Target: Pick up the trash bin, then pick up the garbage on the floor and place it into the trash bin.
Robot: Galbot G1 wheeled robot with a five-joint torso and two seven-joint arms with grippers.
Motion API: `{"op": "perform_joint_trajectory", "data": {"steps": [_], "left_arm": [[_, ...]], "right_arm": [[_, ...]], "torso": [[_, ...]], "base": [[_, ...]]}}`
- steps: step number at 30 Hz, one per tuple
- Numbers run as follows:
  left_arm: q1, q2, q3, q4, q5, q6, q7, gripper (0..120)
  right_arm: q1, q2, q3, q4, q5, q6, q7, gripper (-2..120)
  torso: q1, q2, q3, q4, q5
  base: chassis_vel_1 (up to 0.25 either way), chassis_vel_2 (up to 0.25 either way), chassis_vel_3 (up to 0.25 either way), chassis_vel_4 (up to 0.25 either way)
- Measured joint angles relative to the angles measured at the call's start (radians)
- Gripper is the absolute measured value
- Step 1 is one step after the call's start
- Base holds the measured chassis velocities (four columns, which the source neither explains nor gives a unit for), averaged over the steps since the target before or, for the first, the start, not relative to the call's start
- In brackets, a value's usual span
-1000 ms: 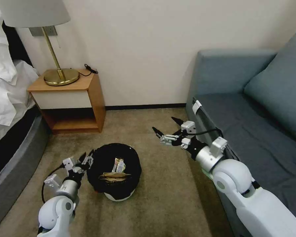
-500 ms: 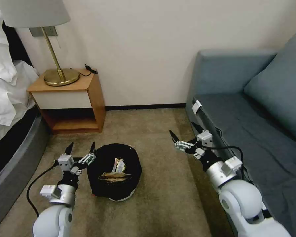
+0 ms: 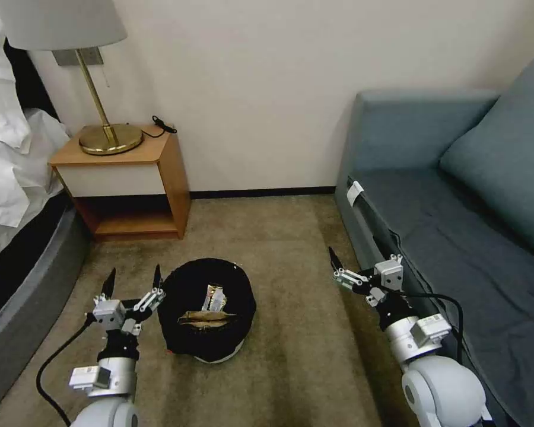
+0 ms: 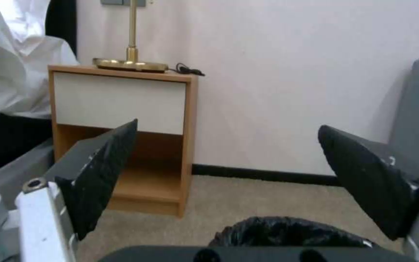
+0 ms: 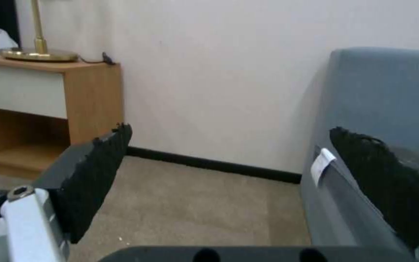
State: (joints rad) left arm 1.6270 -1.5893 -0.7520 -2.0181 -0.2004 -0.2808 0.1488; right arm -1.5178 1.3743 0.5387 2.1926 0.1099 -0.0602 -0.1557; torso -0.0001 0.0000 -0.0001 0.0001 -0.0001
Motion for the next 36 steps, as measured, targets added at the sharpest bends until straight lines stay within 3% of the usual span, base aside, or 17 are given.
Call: {"op": "perform_joint_trajectory", "data": {"steps": [6, 24, 36], "left_arm": [[0.02, 0.008, 0.026, 0.0, -0.023, -0.025, -0.007, 100], [0.028, 0.063, 0.027, -0.006, -0.087, -0.027, 0.025, 100], [0.036, 0.07, 0.032, -0.009, -0.095, -0.024, 0.022, 100]], "right_arm": [[-0.015, 0.021, 0.002, 0.0, -0.019, 0.005, 0.0, 100], [-0.06, 0.067, 0.011, 0.006, -0.078, 0.046, -0.029, 100], [-0.083, 0.081, 0.018, 0.011, -0.105, 0.072, -0.039, 100]], "torso": [[0.0, 0.0, 0.0, -0.0001, 0.0], [0.0, 0.0, 0.0, 0.0, 0.0], [0.0, 0.0, 0.0, -0.0001, 0.0001]], "base": [[0.0, 0.0, 0.0, 0.0], [0.0, 0.0, 0.0, 0.0], [0.0, 0.0, 0.0, 0.0]]}}
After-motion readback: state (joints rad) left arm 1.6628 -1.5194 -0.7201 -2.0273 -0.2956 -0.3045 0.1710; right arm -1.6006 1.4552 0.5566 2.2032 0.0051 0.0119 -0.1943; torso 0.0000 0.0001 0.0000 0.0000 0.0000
